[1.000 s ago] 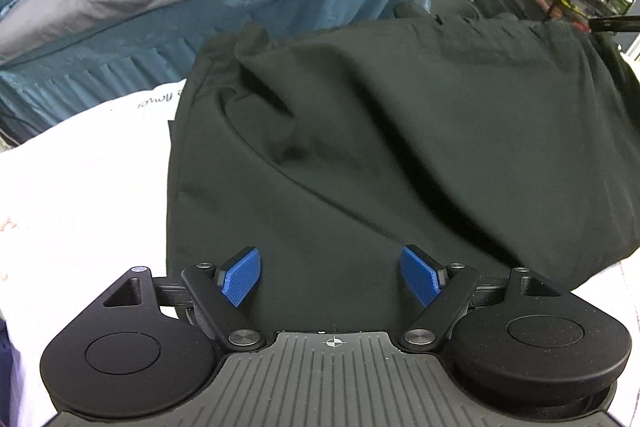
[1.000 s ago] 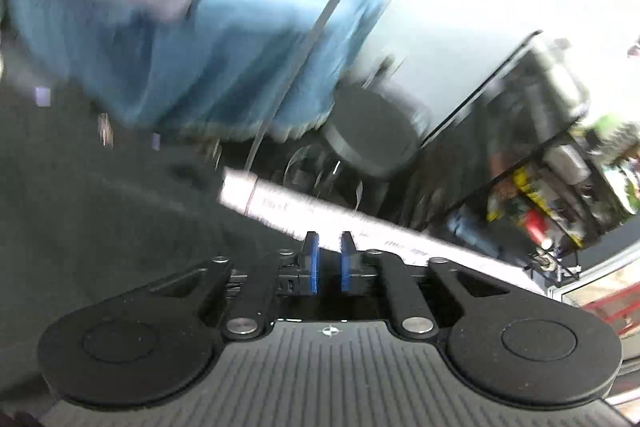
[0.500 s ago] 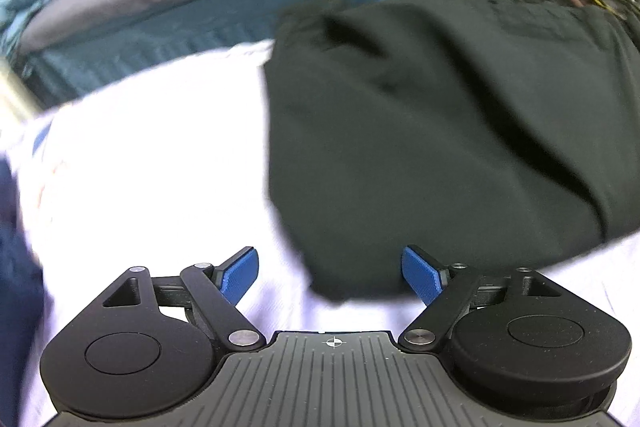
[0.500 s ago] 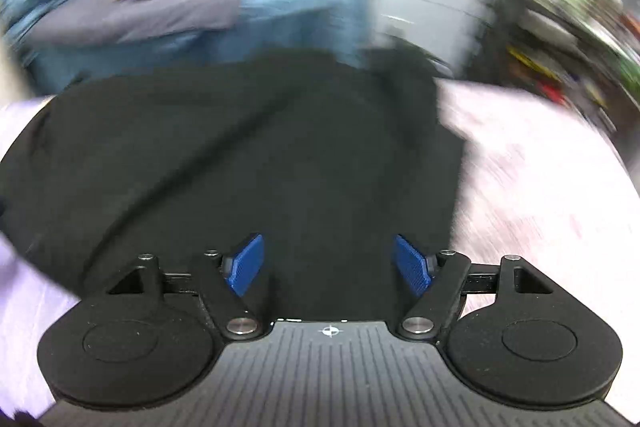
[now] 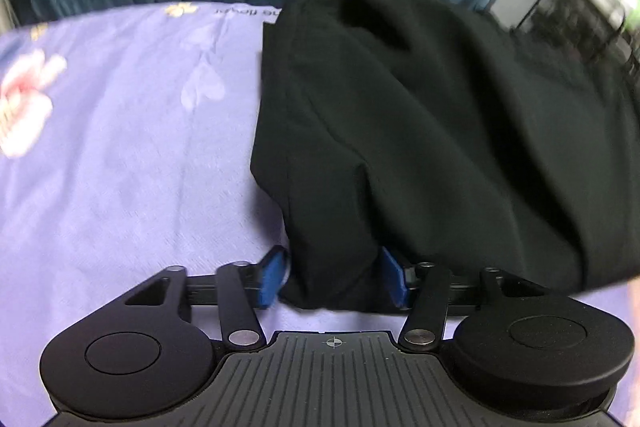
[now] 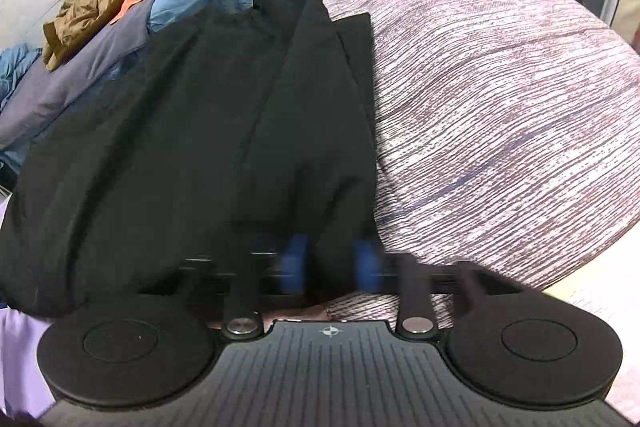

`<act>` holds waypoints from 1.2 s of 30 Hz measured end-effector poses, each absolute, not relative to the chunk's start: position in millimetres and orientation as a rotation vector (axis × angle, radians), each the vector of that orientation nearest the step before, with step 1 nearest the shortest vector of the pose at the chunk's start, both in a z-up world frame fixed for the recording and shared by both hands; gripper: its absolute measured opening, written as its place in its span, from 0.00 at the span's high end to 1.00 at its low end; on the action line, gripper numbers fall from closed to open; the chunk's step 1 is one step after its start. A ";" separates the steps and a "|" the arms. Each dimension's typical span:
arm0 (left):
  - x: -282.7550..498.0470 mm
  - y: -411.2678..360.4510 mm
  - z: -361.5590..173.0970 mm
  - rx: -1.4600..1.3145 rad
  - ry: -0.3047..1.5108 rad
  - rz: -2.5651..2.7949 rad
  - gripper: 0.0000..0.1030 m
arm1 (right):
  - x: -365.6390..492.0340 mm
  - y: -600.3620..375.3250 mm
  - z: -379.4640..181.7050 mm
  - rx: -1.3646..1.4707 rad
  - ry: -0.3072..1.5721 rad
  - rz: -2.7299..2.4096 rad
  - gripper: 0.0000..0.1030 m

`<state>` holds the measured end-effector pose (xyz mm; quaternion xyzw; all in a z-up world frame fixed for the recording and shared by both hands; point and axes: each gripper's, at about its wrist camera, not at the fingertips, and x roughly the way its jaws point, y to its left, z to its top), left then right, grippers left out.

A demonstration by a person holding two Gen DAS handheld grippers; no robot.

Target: Fold large clothes

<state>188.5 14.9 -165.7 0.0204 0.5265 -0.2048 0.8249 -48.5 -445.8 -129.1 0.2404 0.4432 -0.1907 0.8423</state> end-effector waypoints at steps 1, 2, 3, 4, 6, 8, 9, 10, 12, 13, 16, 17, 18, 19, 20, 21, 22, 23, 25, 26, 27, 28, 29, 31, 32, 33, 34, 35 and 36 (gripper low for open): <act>186.5 11.4 -162.5 0.086 1.103 -0.438 0.14 | -48.3 -447.8 -127.9 0.513 0.931 -0.407 0.93; 184.3 11.8 -157.5 0.101 1.096 -0.444 0.33 | -49.5 -448.8 -123.4 0.512 0.927 -0.412 0.94; 184.8 16.8 -150.1 0.071 1.095 -0.477 0.62 | -54.7 -448.9 -117.7 0.498 0.924 -0.424 0.94; 186.4 22.3 -142.9 0.042 1.093 -0.494 0.62 | -59.6 -449.2 -111.2 0.472 0.917 -0.439 0.95; 186.5 30.6 -128.4 0.060 1.065 -0.518 0.63 | -63.8 -452.1 -99.6 0.421 0.904 -0.467 0.96; 187.0 33.2 -126.3 0.127 1.070 -0.528 0.65 | -68.1 -459.2 -93.4 0.417 0.899 -0.486 0.96; 188.4 33.8 -131.7 0.154 1.091 -0.528 0.67 | -70.2 -462.3 -92.4 0.416 0.898 -0.501 0.96; 190.1 33.0 -138.9 0.180 1.114 -0.526 0.67 | -71.9 -464.7 -93.9 0.422 0.906 -0.503 0.96; 193.0 30.6 -157.8 0.239 1.159 -0.494 0.64 | -72.7 -467.1 -103.8 0.444 0.934 -0.526 0.96; 194.6 31.9 -166.2 0.271 1.176 -0.444 0.64 | -70.8 -465.5 -111.5 0.439 0.959 -0.541 0.96; 202.2 45.1 -172.5 0.154 1.196 -0.367 0.57 | -62.8 -459.6 -130.5 0.395 1.005 -0.567 0.95; 204.8 48.2 -168.9 0.107 1.204 -0.354 0.58 | -61.0 -459.8 -135.9 0.392 1.015 -0.572 0.95; 204.0 49.6 -164.0 0.097 1.193 -0.358 0.47 | -59.7 -461.3 -140.5 0.400 1.024 -0.579 0.94; 201.3 49.0 -158.7 0.128 1.172 -0.356 0.26 | -59.4 -463.1 -142.9 0.413 1.027 -0.588 0.92; 198.4 47.2 -153.4 0.169 1.157 -0.351 0.20 | -58.9 -464.3 -142.7 0.423 1.027 -0.591 0.90; 192.8 45.6 -149.8 0.196 1.148 -0.346 0.02 | -58.8 -464.7 -141.5 0.418 1.028 -0.594 0.89; 188.6 42.9 -144.7 0.211 1.134 -0.346 0.00 | -58.2 -463.6 -138.9 0.403 1.030 -0.598 0.82; 183.3 40.9 -137.4 0.214 1.113 -0.353 0.00 | -59.9 -463.2 -136.3 0.387 1.027 -0.604 0.76; 172.9 38.7 -122.9 0.212 1.079 -0.364 0.00 | -66.9 -464.0 -130.4 0.371 1.024 -0.641 0.60; 166.6 34.0 -116.0 0.217 1.064 -0.372 0.00 | -71.0 -464.1 -127.9 0.368 1.018 -0.662 0.55; 160.0 29.7 -110.5 0.228 1.051 -0.381 0.00 | -76.4 -464.6 -123.2 0.369 1.009 -0.677 0.54; 153.9 24.1 -106.7 0.244 1.042 -0.393 0.00 | -80.7 -463.4 -119.3 0.370 0.999 -0.686 0.53; 151.1 12.5 -105.3 0.267 1.037 -0.410 0.00 | -84.9 -460.7 -114.6 0.367 0.988 -0.686 0.48; 136.6 -8.3 -100.8 0.321 1.040 -0.455 0.00 | -89.4 -450.4 -104.9 0.356 0.965 -0.658 0.32; 131.2 -20.8 -100.2 0.346 1.042 -0.476 0.00 | -90.3 -444.4 -102.3 0.350 0.960 -0.634 0.24; 123.3 -35.3 -97.9 0.368 1.043 -0.507 0.00 | -90.8 -436.8 -100.7 0.352 0.957 -0.608 0.24; 118.6 -53.3 -98.5 0.387 1.043 -0.544 0.00 | -90.3 -431.0 -100.4 0.360 0.959 -0.581 0.24; 112.2 -67.3 -97.9 0.408 1.038 -0.581 0.00 | -88.2 -426.5 -101.2 0.376 0.963 -0.559 0.24; 105.4 -82.9 -98.0 0.435 1.028 -0.617 0.00 | -85.2 -422.9 -103.6 0.399 0.969 -0.546 0.24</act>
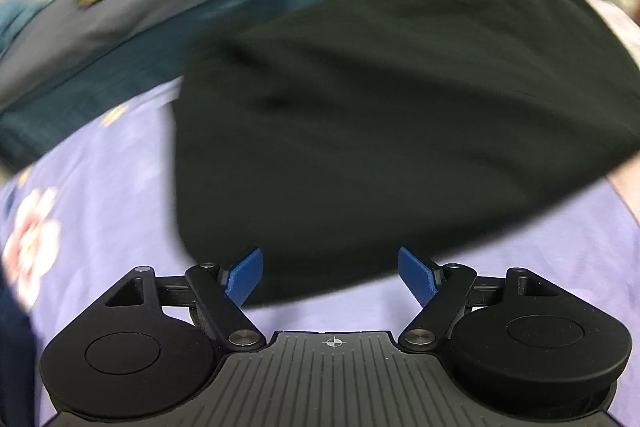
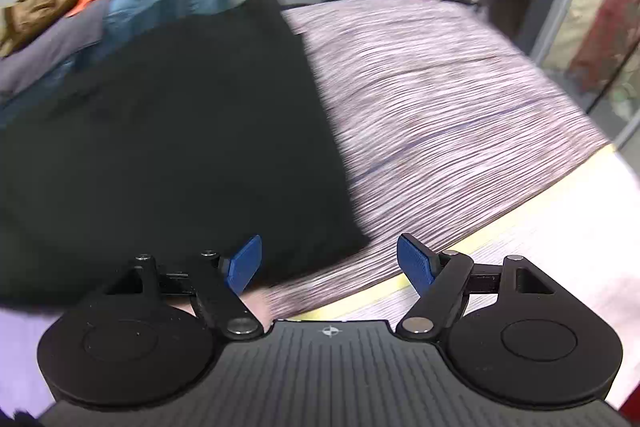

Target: Fold large clothes

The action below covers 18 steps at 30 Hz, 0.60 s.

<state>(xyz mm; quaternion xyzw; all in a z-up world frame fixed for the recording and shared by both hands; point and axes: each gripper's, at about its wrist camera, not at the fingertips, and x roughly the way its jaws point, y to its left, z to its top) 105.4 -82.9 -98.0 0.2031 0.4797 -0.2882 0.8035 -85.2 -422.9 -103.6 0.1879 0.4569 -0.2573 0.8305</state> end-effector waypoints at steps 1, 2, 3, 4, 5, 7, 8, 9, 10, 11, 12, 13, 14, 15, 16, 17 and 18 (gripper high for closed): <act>100.9 -96.0 -99.7 0.461 1.017 -0.649 0.00 | -84.6 -419.6 -106.3 0.428 0.975 -0.539 0.24; 94.5 -109.4 -99.3 0.490 1.005 -0.681 0.00 | -84.2 -417.2 -108.1 0.456 0.978 -0.533 0.24; 89.0 -123.9 -100.4 0.524 0.991 -0.713 0.00 | -84.5 -413.6 -111.0 0.483 0.979 -0.526 0.24; 83.8 -135.1 -102.1 0.552 0.977 -0.735 0.00 | -84.8 -409.9 -111.7 0.501 0.980 -0.518 0.24; 77.5 -147.8 -102.9 0.584 0.962 -0.759 0.00 | -83.8 -406.5 -112.5 0.507 0.984 -0.507 0.24; 67.8 -170.2 -108.1 0.629 0.945 -0.801 0.00 | -84.7 -396.5 -110.9 0.499 0.985 -0.492 0.24; 63.6 -179.4 -109.9 0.650 0.940 -0.820 0.00 | -85.2 -396.1 -111.1 0.498 0.984 -0.486 0.23; 58.8 -189.4 -112.9 0.673 0.935 -0.840 0.00 | -87.2 -395.6 -111.0 0.506 0.980 -0.485 0.22; 55.6 -197.1 -115.2 0.693 0.931 -0.854 0.00 | -90.1 -396.1 -109.9 0.518 0.975 -0.488 0.20; 54.3 -204.3 -118.9 0.714 0.924 -0.865 0.00 | -92.8 -398.2 -110.1 0.532 0.973 -0.493 0.18; 50.1 -212.5 -119.4 0.737 0.913 -0.878 0.00 | -95.5 -401.1 -110.7 0.546 0.974 -0.498 0.18; 46.6 -219.9 -121.5 0.757 0.901 -0.891 0.00 | -97.8 -404.5 -111.7 0.557 0.975 -0.502 0.18; 44.1 -225.1 -126.2 0.776 0.888 -0.905 0.00 | -100.6 -407.9 -112.8 0.569 0.976 -0.510 0.17; 40.1 -233.3 -128.1 0.800 0.872 -0.920 0.00 | -103.4 -411.0 -114.0 0.581 0.975 -0.517 0.17; 35.5 -240.0 -129.5 0.823 0.855 -0.931 0.00 | -105.5 -415.1 -115.6 0.592 0.973 -0.525 0.17; 32.0 -247.7 -131.9 0.850 0.832 -0.941 0.00 | -108.3 -418.8 -117.0 0.606 0.972 -0.533 0.16; 24.8 -254.3 -135.4 0.884 0.801 -0.948 0.00 | -111.5 -422.1 -118.4 0.621 0.970 -0.541 0.16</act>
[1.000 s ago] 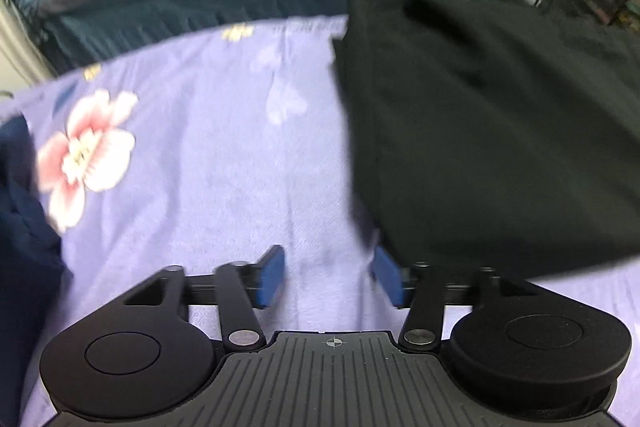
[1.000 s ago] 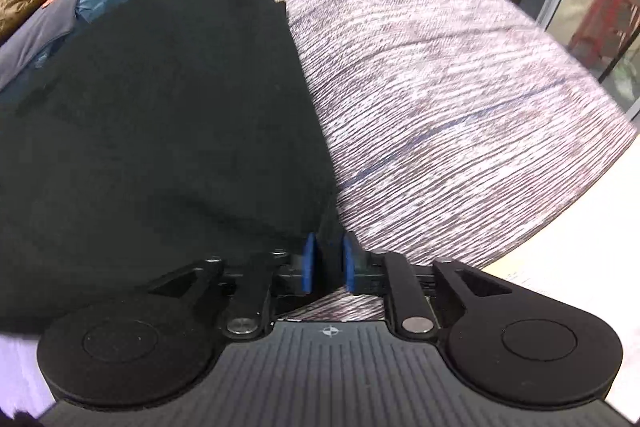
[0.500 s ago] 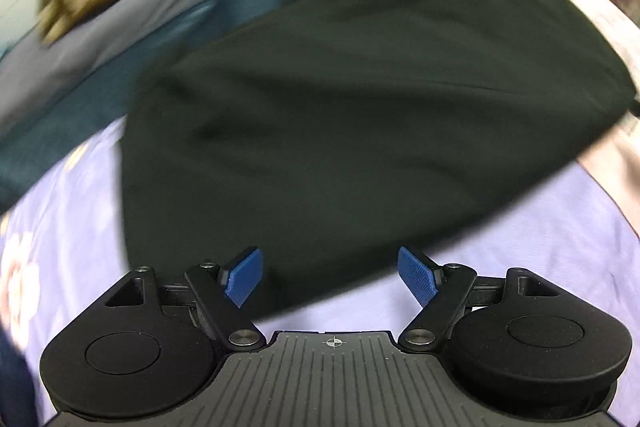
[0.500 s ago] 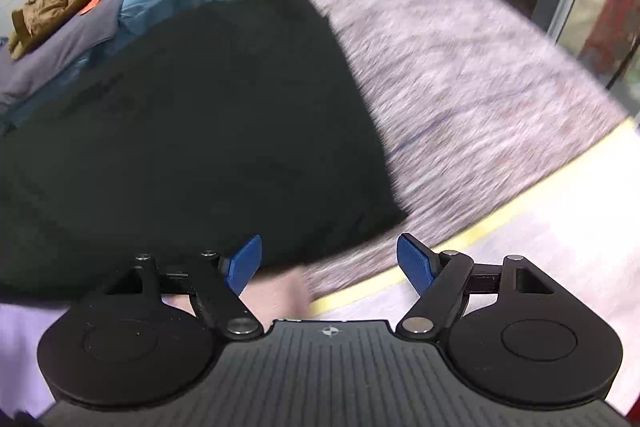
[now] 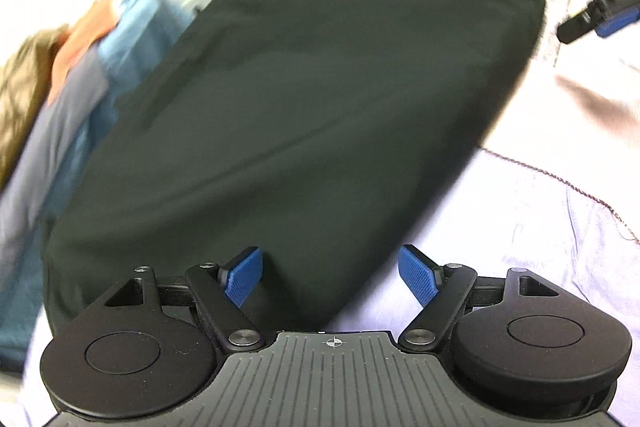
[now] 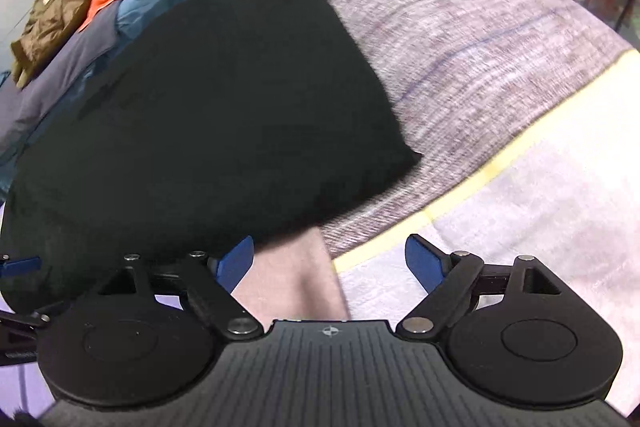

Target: Fold large clothes

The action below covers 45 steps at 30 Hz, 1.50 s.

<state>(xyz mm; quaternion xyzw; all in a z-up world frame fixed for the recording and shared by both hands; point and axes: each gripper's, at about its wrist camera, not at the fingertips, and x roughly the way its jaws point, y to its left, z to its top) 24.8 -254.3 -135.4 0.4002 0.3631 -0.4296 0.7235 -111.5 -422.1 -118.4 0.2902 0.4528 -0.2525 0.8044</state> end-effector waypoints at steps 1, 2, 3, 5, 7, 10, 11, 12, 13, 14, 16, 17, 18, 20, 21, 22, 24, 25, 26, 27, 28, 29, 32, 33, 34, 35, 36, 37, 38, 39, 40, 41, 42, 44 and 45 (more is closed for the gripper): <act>18.1 -261.3 -138.8 0.920 0.769 -0.953 0.00 | -114.0 -425.0 -119.4 0.637 0.957 -0.550 0.16; 10.9 -267.7 -143.5 0.959 0.734 -0.958 0.00 | -116.8 -428.4 -120.4 0.652 0.953 -0.558 0.16; 4.1 -276.4 -149.3 1.011 0.684 -0.966 0.00 | -118.7 -430.6 -121.1 0.662 0.950 -0.562 0.16; -14.4 -290.3 -160.1 1.118 0.582 -0.987 0.00 | -123.4 -435.6 -122.1 0.678 0.944 -0.572 0.15; -35.8 -303.4 -172.4 1.226 0.446 -1.019 0.00 | -128.1 -441.7 -123.4 0.699 0.934 -0.590 0.14; -60.1 -322.6 -189.8 1.334 0.274 -1.040 0.00 | -135.4 -447.4 -123.9 0.737 0.913 -0.611 0.14; -64.2 -330.2 -194.3 1.350 0.243 -1.045 0.00 | -138.2 -448.3 -124.4 0.749 0.907 -0.617 0.14; -75.5 -337.8 -196.7 1.366 0.198 -1.044 0.00 | -140.8 -449.2 -125.2 0.762 0.901 -0.621 0.14; -81.2 -344.3 -199.8 1.378 0.140 -1.039 0.00 | -143.2 -450.5 -126.2 0.776 0.892 -0.626 0.14; -84.2 -350.8 -204.1 1.391 0.089 -1.038 0.00 | -145.6 -451.1 -126.8 0.789 0.885 -0.632 0.14; -91.4 -367.3 -211.5 1.418 0.007 -1.025 0.00 | -150.8 -453.1 -127.7 0.817 0.868 -0.648 0.14; -85.1 -376.5 -214.9 1.421 -0.024 -1.019 0.00 | -153.0 -454.4 -127.6 0.831 0.859 -0.655 0.14; -86.2 -385.7 -217.5 1.422 -0.052 -1.011 0.00 | -155.7 -455.6 -127.8 0.844 0.850 -0.661 0.14; -94.7 -399.6 -218.7 1.412 -0.103 -1.001 0.00 | -161.5 -457.7 -127.3 0.863 0.831 -0.682 0.13; -97.9 -407.1 -220.8 1.408 -0.128 -0.995 0.00 | -164.6 -458.9 -126.9 0.871 0.822 -0.694 0.13; -100.4 -413.6 -221.6 1.405 -0.142 -0.988 0.00 | -167.3 -460.3 -127.1 0.881 0.814 -0.703 0.13; -102.6 -430.1 -221.1 1.393 -0.133 -0.980 0.00 | -171.9 -462.9 -128.3 0.901 0.800 -0.721 0.12; -100.7 -431.8 -221.0 1.385 -0.114 -0.978 0.00 | -173.5 -463.7 -128.7 0.910 0.795 -0.724 0.12; -99.2 -434.9 -219.3 1.374 -0.088 -0.980 0.00 | -174.4 -464.3 -129.3 0.915 0.793 -0.722 0.12; -96.5 -435.7 -214.5 1.365 -0.068 -0.983 0.00 | -174.4 -464.8 -130.2 0.915 0.791 -0.719 0.12; -94.6 -437.8 -211.7 1.354 -0.043 -0.996 0.00 | -173.9 -465.1 -131.1 0.914 0.791 -0.719 0.12; -92.5 -436.4 -208.5 1.336 -0.007 -1.014 0.00 | -172.2 -465.4 -132.1 0.914 0.794 -0.720 0.12; -72.8 -442.0 -194.8 1.245 0.130 -1.066 0.08 | -165.9 -466.6 -134.2 0.918 0.788 -0.715 0.12; -66.4 -442.7 -187.8 1.198 0.183 -1.077 0.13 | -163.2 -466.9 -134.0 0.918 0.781 -0.711 0.12; -58.5 -444.5 -181.2 1.153 0.235 -1.086 0.21 | -160.9 -467.0 -132.9 0.917 0.771 -0.706 0.12; -50.2 -444.6 -173.4 1.098 0.299 -1.097 0.24 | -158.1 -467.2 -131.6 0.911 0.761 -0.705 0.12; -40.4 -445.4 -166.3 1.046 0.354 -1.108 0.30 | -155.1 -467.8 -130.7 0.902 0.752 -0.708 0.12; -32.0 -444.0 -158.9 0.993 0.408 -1.117 0.33 | -153.2 -468.7 -129.7 0.897 0.746 -0.709 0.11; -21.0 -443.6 -152.1 0.932 0.468 -1.126 0.34 | -151.4 -470.4 -129.2 0.898 0.739 -0.707 0.11; -8.4 -441.9 -144.5 0.855 0.548 -1.135 0.34 | -150.6 -472.6 -128.9 0.904 0.729 -0.705 0.11; 8.0 -445.1 -138.2 0.778 0.628 -1.138 0.35 | -148.9 -475.4 -128.6 0.916 0.719 -0.705 0.11; 25.0 -442.8 -133.2 0.680 0.724 -1.139 0.36 | -148.6 -478.6 -128.3 0.934 0.709 -0.704 0.11; 37.9 -441.2 -130.3 0.602 0.799 -1.137 0.37 | -148.8 -483.3 -127.6 0.957 0.695 -0.701 0.11; 59.6 -431.4 -129.4 0.470 0.913 -1.125 0.39 | -148.9 -492.3 -126.4 1.005 0.662 -0.690 0.10; 61.5 -422.5 -130.1 0.437 0.943 -1.123 0.41 | -148.4 -497.8 -125.5 1.032 0.645 -0.677 0.09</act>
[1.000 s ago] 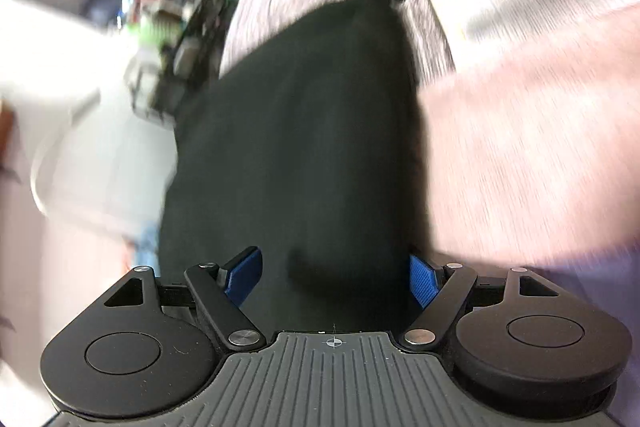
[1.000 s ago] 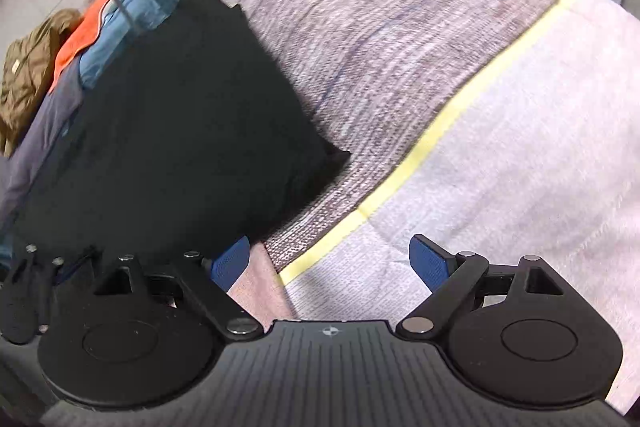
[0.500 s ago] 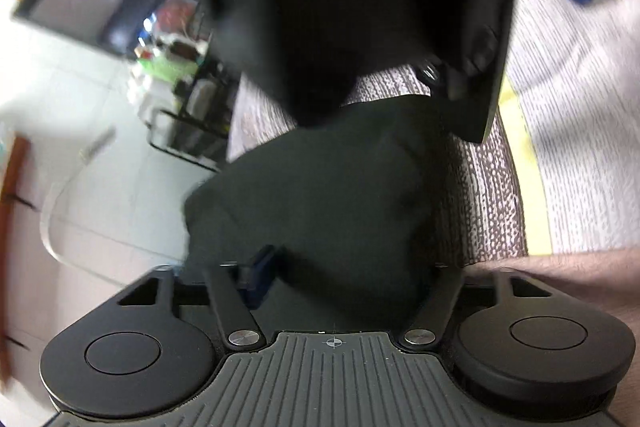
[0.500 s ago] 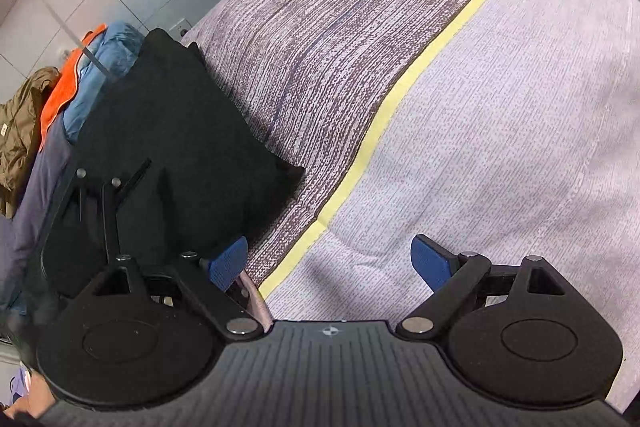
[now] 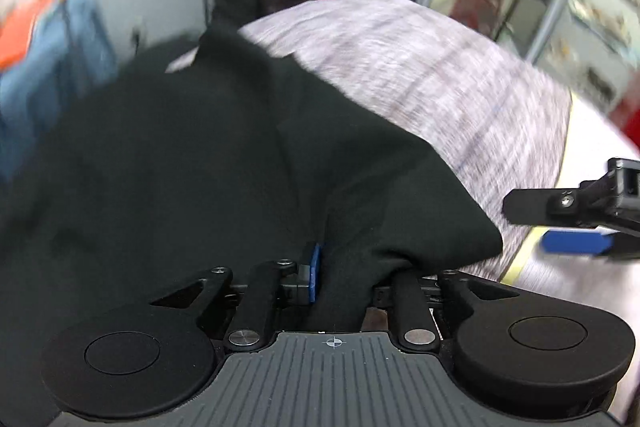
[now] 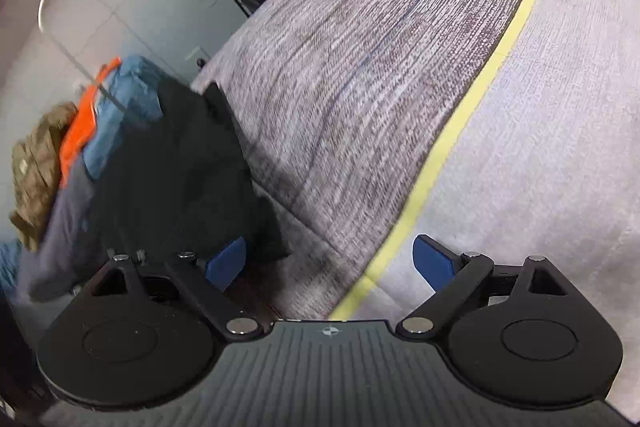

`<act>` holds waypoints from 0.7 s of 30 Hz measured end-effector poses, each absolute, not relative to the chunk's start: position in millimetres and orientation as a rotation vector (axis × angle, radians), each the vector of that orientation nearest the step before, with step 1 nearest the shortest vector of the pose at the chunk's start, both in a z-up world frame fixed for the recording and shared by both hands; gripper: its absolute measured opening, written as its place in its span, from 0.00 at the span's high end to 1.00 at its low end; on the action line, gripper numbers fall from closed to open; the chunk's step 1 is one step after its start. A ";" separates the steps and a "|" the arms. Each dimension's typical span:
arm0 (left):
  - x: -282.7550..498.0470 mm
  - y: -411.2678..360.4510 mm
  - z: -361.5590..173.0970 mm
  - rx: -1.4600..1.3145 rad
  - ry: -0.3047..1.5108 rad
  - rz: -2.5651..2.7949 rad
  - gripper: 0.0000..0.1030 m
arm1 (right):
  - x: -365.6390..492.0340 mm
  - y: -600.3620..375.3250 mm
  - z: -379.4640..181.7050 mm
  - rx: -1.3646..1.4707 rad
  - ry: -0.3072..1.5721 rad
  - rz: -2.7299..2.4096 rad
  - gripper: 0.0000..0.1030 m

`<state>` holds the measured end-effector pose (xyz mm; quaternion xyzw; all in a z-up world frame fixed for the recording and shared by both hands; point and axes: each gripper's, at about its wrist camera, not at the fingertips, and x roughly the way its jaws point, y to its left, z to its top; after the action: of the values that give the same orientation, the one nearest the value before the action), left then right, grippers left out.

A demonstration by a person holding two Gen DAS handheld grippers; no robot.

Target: Fold large clothes

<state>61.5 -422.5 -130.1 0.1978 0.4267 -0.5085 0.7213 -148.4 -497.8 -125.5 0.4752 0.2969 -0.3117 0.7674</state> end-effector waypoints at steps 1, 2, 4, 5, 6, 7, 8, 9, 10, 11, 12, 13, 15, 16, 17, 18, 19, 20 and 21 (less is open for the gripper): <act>63.2 -416.6 -132.2 0.419 0.959 -1.126 0.43 | -147.5 -503.9 -125.4 1.060 0.632 -0.662 0.09; 66.3 -414.3 -133.5 0.406 0.970 -1.128 0.43 | -145.8 -510.5 -125.1 1.096 0.622 -0.643 0.09; 64.8 -413.9 -132.0 0.392 0.979 -1.133 0.44 | -140.2 -524.2 -126.0 1.179 0.595 -0.590 0.09; 63.1 -411.6 -131.8 0.388 0.981 -1.132 0.44 | -136.3 -530.9 -126.6 1.220 0.576 -0.565 0.09; 64.2 -413.8 -132.3 0.386 0.985 -1.132 0.45 | -132.0 -537.1 -127.7 1.259 0.554 -0.540 0.09; 63.2 -415.0 -132.3 0.386 0.988 -1.132 0.45 | -125.5 -543.1 -128.9 1.293 0.537 -0.518 0.08; 62.9 -414.8 -132.1 0.386 0.990 -1.132 0.46 | -118.5 -549.8 -131.7 1.322 0.530 -0.495 0.07; 62.3 -416.1 -132.5 0.387 0.992 -1.134 0.48 | -111.0 -554.8 -135.0 1.348 0.529 -0.481 0.07; 62.1 -417.6 -132.2 0.388 0.992 -1.139 0.50 | -103.6 -556.5 -138.9 1.371 0.535 -0.483 0.07; 62.1 -416.8 -131.2 0.388 0.993 -1.141 0.50 | -96.2 -557.9 -141.9 1.386 0.540 -0.489 0.07; 63.8 -414.9 -129.9 0.381 0.996 -1.142 0.52 | -89.8 -558.5 -144.2 1.388 0.543 -0.489 0.07; 65.4 -413.5 -129.2 0.370 1.001 -1.142 0.53 | -83.5 -558.5 -145.2 1.378 0.546 -0.498 0.07; 71.1 -409.6 -127.3 0.327 1.020 -1.137 0.55 | -74.8 -559.2 -145.7 1.335 0.555 -0.532 0.07; 73.8 -406.2 -125.7 0.303 1.029 -1.132 0.55 | -71.6 -560.5 -146.7 1.325 0.562 -0.535 0.07; 76.2 -402.6 -124.3 0.281 1.033 -1.128 0.56 | -69.2 -562.6 -149.2 1.329 0.571 -0.528 0.07; 78.3 -399.4 -123.1 0.261 1.035 -1.124 0.57 | -67.7 -564.9 -151.8 1.340 0.582 -0.516 0.07; 80.1 -396.2 -122.3 0.246 1.036 -1.120 0.57 | -66.5 -566.9 -154.6 1.352 0.595 -0.502 0.07; 81.8 -394.2 -122.4 0.235 1.039 -1.118 0.58 | -65.8 -568.0 -157.5 1.362 0.613 -0.487 0.07; 83.0 -392.2 -122.0 0.227 1.040 -1.114 0.58 | -64.5 -570.1 -159.5 1.369 0.628 -0.477 0.07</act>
<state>83.0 -392.2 -122.0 0.1025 0.4699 -0.5037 0.7176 -64.5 -570.1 -159.5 0.6155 0.2823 -0.2143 0.7039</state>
